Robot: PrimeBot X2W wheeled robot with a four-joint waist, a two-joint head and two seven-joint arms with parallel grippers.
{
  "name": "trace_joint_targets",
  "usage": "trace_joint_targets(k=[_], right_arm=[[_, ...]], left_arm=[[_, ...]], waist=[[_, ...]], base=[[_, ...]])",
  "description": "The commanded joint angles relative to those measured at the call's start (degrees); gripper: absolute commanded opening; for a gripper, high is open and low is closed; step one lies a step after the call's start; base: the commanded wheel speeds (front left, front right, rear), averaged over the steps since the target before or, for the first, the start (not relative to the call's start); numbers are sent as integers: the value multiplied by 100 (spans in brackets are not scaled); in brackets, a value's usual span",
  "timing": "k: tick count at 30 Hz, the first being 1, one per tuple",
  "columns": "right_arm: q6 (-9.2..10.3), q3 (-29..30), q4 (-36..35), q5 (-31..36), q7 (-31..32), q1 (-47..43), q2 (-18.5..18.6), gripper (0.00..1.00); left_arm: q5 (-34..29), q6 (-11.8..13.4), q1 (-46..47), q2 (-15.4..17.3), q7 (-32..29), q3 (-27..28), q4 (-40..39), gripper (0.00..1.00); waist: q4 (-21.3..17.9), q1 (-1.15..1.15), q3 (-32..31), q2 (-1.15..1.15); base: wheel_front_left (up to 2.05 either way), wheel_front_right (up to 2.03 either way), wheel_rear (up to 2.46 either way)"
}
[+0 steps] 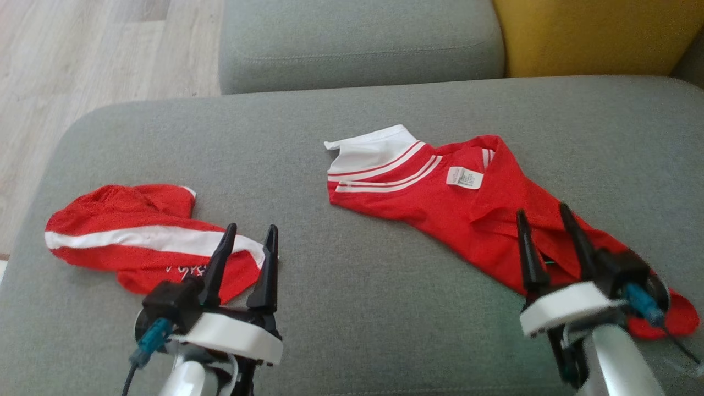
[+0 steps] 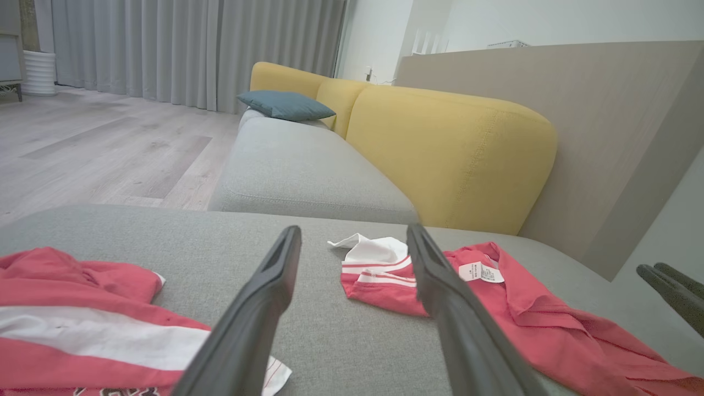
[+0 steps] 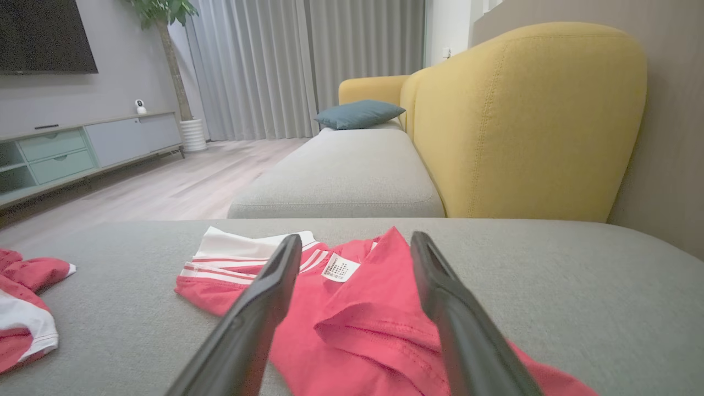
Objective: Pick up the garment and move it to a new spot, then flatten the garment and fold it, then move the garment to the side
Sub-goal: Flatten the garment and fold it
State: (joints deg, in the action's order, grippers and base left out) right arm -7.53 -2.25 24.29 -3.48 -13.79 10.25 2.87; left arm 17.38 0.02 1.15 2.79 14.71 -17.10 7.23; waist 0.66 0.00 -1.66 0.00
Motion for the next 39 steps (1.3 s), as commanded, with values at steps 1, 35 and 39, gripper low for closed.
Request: trace_joint_targets(k=[1, 35, 39], right_arm=[[4, -213, -376, -138, -65, -30, 2, 100], [4, 192, 1435, -864, 1075, 1101, 1, 100], [4, 305, 1836, -799, 872, 1393, 1, 77]], left_arm=[[48, 30, 138, 9, 29, 250, -232, 100], [-115, -143, 487, 9, 29, 35, -83, 100], [-111, -152, 535, 9, 29, 25, -98, 100]], waist=[[-55, 0, -49, 0], [911, 0, 832, 0], [974, 0, 923, 0]], base=[[0, 0, 0], [0, 0, 0], [0, 0, 0]])
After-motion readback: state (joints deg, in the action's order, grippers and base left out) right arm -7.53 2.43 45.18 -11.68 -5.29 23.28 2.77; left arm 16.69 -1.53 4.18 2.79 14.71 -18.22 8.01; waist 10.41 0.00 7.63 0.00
